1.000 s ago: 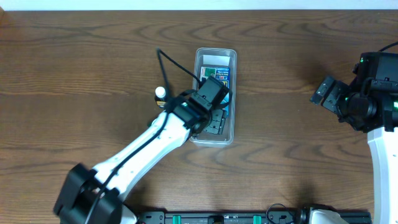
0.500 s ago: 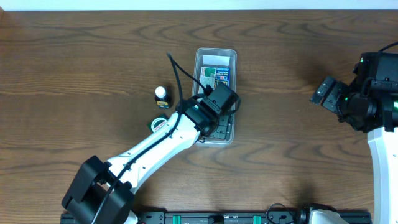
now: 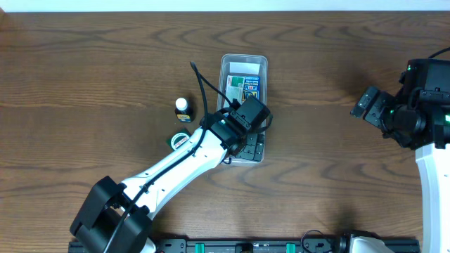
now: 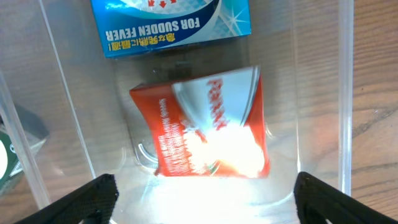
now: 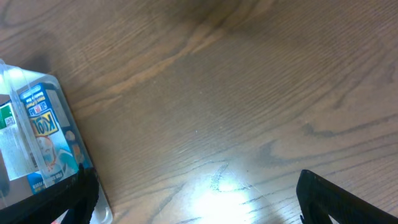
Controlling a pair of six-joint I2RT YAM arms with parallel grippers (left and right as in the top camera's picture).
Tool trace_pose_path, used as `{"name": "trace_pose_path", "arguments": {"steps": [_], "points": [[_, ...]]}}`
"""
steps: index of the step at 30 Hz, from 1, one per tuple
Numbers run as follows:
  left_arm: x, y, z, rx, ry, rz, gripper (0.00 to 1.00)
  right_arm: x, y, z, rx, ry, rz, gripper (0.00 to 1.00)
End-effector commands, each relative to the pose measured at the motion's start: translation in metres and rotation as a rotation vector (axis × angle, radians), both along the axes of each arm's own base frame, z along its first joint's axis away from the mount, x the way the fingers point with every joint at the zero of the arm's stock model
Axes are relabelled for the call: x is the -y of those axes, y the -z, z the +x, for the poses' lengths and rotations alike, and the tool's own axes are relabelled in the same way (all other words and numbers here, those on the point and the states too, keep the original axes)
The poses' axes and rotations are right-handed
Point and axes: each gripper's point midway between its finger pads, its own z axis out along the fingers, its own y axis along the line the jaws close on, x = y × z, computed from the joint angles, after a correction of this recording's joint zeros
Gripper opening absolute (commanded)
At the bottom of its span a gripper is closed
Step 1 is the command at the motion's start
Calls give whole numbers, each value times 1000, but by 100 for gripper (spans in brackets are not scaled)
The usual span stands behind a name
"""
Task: Pack container
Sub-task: 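Carry the red box into the container and release it, then move the left gripper to the dark medicine bottle and grasp it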
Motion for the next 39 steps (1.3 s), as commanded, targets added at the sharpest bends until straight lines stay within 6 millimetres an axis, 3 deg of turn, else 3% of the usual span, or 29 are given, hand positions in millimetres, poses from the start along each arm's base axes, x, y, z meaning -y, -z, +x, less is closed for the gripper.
{"name": "trace_pose_path", "arguments": {"steps": [1, 6, 11, 16, 19, 24, 27, 31, 34, 39], "points": [[2, -6, 3, 11, -10, -9, 92, 4, -3, 0, 7, 3, -9, 99], [4, -23, 5, 20, -5, -15, 90, 4, -3, 0, 7, 2, -9, 99], [-2, -72, 9, 81, 37, -7, 86, 4, -2, 0, 7, 2, -9, 99], [-48, -121, 28, 244, -65, 62, 92, 4, -3, 0, 7, 2, -9, 99], [-83, -133, 39, 274, -138, 89, 96, 4, -3, 0, 7, 2, -9, 99], [-139, -117, 68, 220, -232, 121, 97, 4, -3, 0, 7, 2, -9, 99], [-142, -98, 92, 180, -147, 41, 95, 4, -2, 0, 7, 2, -9, 99], [-163, -77, 114, 152, -211, 31, 88, 4, -3, 0, 7, 2, -9, 99], [-172, -63, 122, 133, -196, 53, 78, 4, -3, 0, 7, 2, -9, 99], [-172, -40, 124, 78, -162, 77, 78, 4, -3, 0, 7, 3, -9, 99]]}}
